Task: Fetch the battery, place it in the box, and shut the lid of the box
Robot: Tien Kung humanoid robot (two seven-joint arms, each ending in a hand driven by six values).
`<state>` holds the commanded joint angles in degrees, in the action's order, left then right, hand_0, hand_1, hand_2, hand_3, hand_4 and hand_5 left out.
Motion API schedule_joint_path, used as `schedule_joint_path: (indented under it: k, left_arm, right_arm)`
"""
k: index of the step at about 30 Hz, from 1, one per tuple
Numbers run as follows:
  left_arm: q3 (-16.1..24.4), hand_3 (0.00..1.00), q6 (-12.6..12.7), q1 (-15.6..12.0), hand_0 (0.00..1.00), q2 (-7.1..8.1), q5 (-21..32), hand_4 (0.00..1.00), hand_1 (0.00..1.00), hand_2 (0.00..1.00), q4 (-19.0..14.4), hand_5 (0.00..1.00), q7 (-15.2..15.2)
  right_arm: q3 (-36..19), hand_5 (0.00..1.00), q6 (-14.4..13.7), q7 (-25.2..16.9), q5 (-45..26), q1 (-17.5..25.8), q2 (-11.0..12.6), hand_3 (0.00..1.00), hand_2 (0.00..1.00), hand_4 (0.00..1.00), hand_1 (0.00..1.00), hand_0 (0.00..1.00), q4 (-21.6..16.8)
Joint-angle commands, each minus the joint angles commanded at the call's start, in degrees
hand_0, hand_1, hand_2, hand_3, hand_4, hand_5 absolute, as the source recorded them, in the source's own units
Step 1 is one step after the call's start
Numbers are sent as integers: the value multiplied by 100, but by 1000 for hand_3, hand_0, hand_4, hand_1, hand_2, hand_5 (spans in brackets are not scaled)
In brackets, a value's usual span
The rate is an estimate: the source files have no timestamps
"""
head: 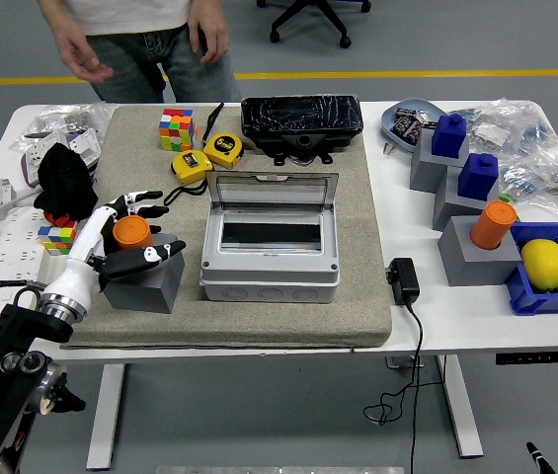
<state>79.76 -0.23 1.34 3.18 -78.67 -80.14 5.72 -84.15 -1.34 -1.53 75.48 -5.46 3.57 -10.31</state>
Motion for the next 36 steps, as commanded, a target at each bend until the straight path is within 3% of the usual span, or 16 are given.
schedule_joint_path:
  k: [2,19,20,25,26,31,32,36]
  left_arm:
    - [-59,593,68,9,574,2,76,956,680,531,21,2,57]
    - [-342,560,391,34,556,-11,369,943,670,506,280,2,306]
    - [-342,502,415,41,539,-16,381,941,658,467,299,2,322]
    - [-355,502,532,63,539,-46,449,941,658,467,352,2,396]
    - [-355,366,564,64,356,-55,463,927,448,353,366,2,414]
    - [-372,366,712,71,356,-73,493,927,448,353,414,2,476]
    - [-375,286,729,70,275,-74,496,916,375,280,422,2,483]
    - [-396,286,821,56,275,-77,512,916,375,280,448,2,516]
  right_arm:
    - [-2,998,0,-1,-2,-3,1,765,726,998,743,853,0]
    - [-8,998,1,-7,1,-8,-1,765,726,998,743,853,0]
    - [-4,998,2,-8,-2,-9,-2,765,726,998,743,853,0]
    - [-17,998,3,-4,11,-6,-4,765,726,998,743,853,0]
    - [-13,998,4,-5,9,-4,-4,765,726,998,743,853,0]
    - [2,998,9,-5,5,-2,-5,765,726,998,743,853,0]
    - [4,998,9,-5,3,-2,-5,765,726,998,744,853,0]
    - [-4,998,10,-4,11,6,-3,765,726,998,744,853,0]
